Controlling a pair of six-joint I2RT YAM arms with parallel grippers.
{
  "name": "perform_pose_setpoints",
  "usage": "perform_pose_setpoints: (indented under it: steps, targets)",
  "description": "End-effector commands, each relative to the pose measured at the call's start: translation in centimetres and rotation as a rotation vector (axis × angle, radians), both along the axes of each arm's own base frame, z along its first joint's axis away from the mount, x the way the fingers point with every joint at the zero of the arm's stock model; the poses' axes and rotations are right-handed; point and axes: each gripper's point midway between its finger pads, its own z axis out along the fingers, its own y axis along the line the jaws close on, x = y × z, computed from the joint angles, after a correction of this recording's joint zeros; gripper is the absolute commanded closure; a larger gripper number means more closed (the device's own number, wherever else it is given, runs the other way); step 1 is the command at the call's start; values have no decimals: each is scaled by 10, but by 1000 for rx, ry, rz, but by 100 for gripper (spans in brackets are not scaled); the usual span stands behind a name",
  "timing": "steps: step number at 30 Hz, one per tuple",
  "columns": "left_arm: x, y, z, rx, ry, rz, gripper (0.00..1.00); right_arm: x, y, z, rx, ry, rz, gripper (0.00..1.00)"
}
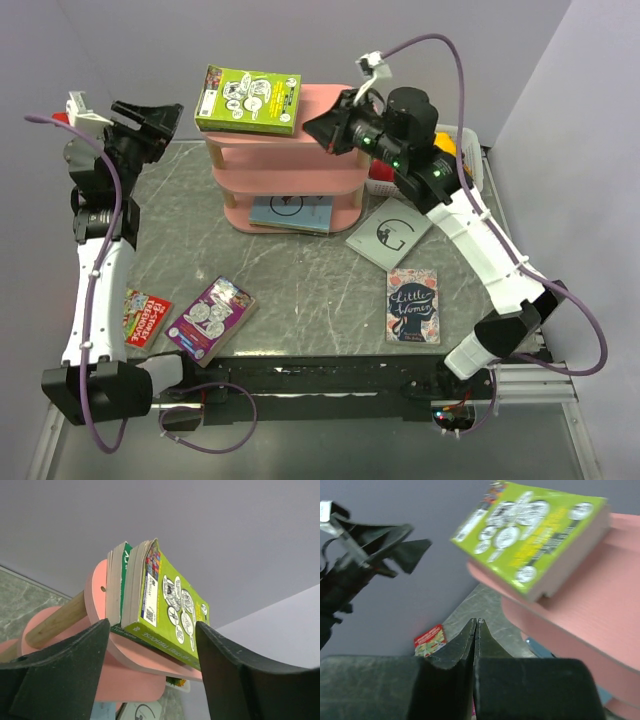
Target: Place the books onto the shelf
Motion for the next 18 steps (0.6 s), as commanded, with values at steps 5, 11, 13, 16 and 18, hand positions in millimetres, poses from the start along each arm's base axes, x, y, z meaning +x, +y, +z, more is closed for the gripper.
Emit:
perform_pose_setpoints:
  steps: [5, 11, 13, 16, 18]
  targets:
    - [-29, -22, 13, -22, -92, -106, 48, -11, 49, -26, -183, -27, 91, 100]
    - [-37, -57, 0, 28, -70, -238, 82, -3, 59, -39, -210, 6, 91, 100]
    - [-38, -65, -1, 35, -70, -272, 87, 3, 62, -42, -219, 14, 79, 100]
    - [-35, -70, -4, 40, -64, -287, 91, 9, 62, -47, -234, 27, 57, 100]
    - [-30, -71, -6, 46, -55, -286, 92, 14, 62, -48, -235, 26, 40, 100]
